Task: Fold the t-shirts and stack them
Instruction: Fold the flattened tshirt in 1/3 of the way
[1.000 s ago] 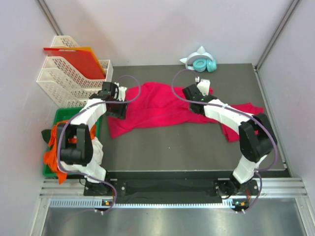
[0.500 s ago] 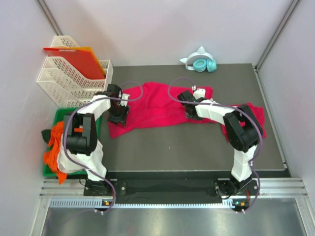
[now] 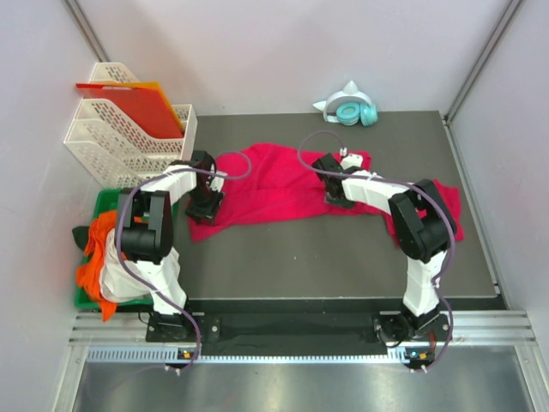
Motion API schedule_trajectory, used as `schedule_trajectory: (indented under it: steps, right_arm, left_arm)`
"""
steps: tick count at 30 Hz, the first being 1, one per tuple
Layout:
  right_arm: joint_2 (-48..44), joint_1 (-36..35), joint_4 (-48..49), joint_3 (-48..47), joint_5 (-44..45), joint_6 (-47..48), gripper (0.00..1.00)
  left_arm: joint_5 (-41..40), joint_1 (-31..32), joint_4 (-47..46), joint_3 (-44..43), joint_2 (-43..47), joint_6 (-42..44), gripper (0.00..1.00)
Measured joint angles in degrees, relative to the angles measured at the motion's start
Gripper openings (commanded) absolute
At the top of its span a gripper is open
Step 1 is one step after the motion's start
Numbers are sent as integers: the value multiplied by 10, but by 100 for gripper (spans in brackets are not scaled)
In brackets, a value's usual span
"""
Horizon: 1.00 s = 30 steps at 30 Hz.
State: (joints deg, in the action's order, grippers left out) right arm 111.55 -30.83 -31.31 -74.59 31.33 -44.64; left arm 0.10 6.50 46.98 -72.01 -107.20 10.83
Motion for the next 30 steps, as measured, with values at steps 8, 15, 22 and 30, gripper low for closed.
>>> schedule_trajectory:
  steps: [8,15,22,30]
  right_arm:
    - [-40,-5,7,53,-12,-26,44]
    - [-89,-33,-30,107,-16,-49,44]
    - [-130,-74,-48,155,-16,-82,44]
    - [-175,-132,-95,200,-23,-130,44]
  left_arm:
    - [-24,0,22,0,0,37,50]
    - [-41,-1,54,1,1,68,50]
    - [-53,-2,67,29,23,89,49]
    - [-59,-4,81,83,80,115,50]
